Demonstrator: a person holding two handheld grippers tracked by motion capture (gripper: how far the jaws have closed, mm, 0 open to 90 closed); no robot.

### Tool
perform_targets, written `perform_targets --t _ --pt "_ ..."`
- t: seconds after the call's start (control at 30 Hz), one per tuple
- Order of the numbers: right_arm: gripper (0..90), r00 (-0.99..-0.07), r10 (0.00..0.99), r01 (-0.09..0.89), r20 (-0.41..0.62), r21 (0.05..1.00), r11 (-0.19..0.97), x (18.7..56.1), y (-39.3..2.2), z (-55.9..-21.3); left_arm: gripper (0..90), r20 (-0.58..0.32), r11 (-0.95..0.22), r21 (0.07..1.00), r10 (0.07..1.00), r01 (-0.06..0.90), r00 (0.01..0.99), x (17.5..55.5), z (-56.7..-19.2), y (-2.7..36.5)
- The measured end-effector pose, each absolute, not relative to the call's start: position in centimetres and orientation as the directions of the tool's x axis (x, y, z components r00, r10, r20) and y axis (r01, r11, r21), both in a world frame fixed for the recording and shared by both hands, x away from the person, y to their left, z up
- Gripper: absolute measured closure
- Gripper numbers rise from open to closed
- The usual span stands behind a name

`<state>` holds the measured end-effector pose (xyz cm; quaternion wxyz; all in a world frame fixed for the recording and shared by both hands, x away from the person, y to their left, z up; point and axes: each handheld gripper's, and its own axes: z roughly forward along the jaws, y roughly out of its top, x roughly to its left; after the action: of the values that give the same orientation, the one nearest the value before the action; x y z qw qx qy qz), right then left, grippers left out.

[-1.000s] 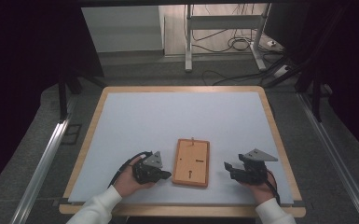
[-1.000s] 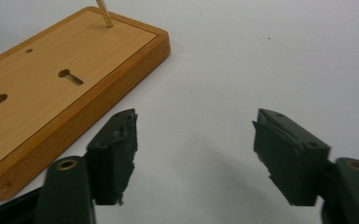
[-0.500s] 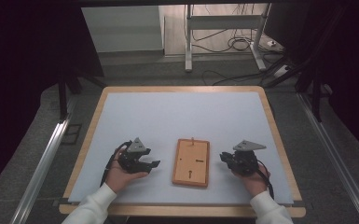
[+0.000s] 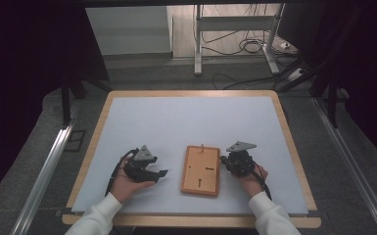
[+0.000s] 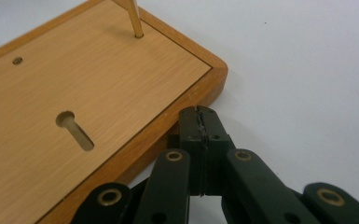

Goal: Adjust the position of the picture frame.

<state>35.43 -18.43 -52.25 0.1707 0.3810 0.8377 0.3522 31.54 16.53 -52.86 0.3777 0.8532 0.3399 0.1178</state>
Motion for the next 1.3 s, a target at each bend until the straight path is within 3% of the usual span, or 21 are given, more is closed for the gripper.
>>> perform_targets --t 0.83,1.3 --pt "90.0 -0.688 0.726 0.489 -0.018 0.727 0.482 36.2 -16.7 -52.3 31.7 -0.048 -0.486 0.722 0.675 0.493 0.736 31.3 -53.0 16.9" --pt "86.6 -0.697 0.717 0.460 0.032 0.787 0.412 32.2 -22.1 -50.5 31.3 -0.041 -0.468 0.726 0.701 0.503 0.712 30.9 -53.1 17.8"
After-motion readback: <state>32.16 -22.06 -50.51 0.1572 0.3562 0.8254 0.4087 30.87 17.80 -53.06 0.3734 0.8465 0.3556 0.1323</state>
